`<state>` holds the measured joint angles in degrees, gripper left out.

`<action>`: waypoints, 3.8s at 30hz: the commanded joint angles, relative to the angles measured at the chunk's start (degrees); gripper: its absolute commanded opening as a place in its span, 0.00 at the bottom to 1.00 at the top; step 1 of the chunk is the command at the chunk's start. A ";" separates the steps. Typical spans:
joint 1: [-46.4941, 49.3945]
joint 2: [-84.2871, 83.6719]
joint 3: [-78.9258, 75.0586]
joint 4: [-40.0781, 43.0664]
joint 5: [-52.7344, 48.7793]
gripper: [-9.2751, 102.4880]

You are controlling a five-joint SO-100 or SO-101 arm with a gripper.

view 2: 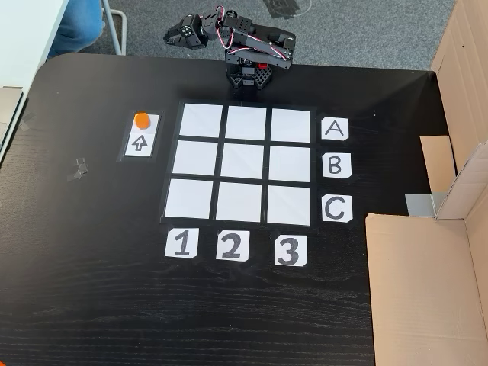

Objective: Pick up the round, orange token and place it in the grid on square B3.

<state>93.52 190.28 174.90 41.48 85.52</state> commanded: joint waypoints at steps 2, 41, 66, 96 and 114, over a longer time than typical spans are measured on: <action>0.18 0.97 0.09 -0.26 0.00 0.07; -0.09 1.23 0.18 0.18 -3.87 0.07; -2.81 -6.24 -8.26 9.23 -4.31 0.35; -17.05 -84.46 -79.80 42.01 -5.71 0.60; -23.38 -108.81 -95.19 42.71 -13.18 0.65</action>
<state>70.93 82.97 83.58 83.85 73.83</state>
